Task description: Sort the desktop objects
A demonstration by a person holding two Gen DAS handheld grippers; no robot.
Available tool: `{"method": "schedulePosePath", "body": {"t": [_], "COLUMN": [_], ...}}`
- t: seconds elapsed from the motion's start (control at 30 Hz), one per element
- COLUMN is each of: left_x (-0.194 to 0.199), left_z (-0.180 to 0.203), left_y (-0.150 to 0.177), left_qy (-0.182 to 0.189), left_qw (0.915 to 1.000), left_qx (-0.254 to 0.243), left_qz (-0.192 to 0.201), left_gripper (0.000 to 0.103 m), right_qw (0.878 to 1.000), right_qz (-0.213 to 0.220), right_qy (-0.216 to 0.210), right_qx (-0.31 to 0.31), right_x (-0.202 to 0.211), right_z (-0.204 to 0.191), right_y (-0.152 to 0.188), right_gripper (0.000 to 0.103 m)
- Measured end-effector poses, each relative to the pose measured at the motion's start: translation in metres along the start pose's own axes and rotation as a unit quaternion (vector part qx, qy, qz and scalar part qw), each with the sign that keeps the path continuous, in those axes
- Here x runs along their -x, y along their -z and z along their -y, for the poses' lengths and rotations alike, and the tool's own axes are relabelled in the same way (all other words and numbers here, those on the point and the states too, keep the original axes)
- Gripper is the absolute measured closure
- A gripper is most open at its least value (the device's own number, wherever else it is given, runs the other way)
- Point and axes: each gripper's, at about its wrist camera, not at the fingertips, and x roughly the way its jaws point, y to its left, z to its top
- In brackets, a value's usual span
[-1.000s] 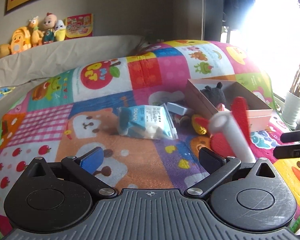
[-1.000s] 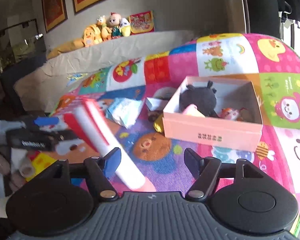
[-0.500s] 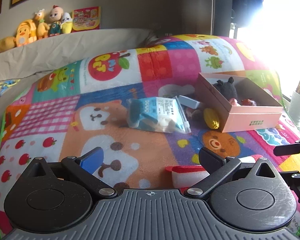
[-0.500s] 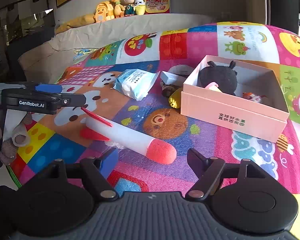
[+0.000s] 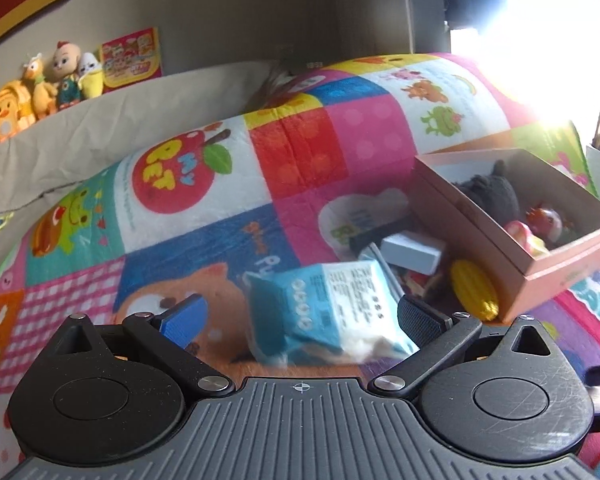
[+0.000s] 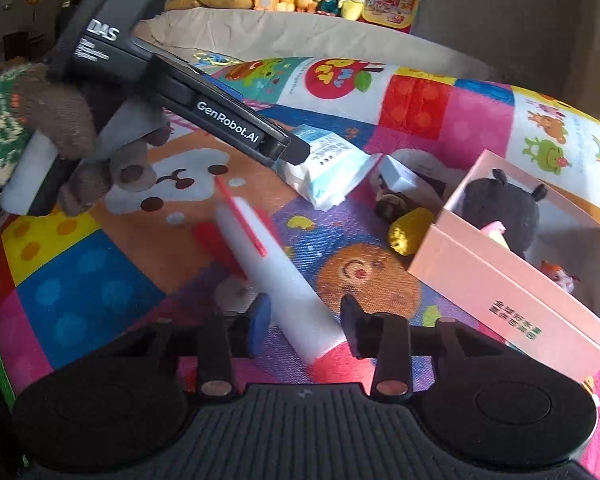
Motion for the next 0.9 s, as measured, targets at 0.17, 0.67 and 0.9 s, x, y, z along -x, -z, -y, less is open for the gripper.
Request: {"method": "schedulePosePath", "body": {"t": [0.17, 0.67, 0.9], "left_x": [-0.043, 0.043, 0.009], "left_z": [-0.050, 0.043, 0.065], "left_y": [-0.001, 0.048, 0.034], "left_qy": [0.042, 0.133, 0.067], "left_qw": [0.9918, 0.9864, 0.9887], "left_qx": [0.119, -0.090, -0.133], "left_qz": [-0.018, -0.034, -0.016], "left_gripper": [0.000, 0.000, 0.000], "right_qw": [0.994, 0.976, 0.986], "right_qz": [-0.005, 0.052, 0.045], "right_qy": [0.021, 0.039, 0.032], "right_qx": [-0.110, -0.206, -0.158], "right_x": [0.028, 0.047, 0.033], "right_z": [0.046, 0.081, 0.058], "right_y": [0.027, 0.046, 0.034], "right_gripper": [0.076, 0.020, 0.020]}}
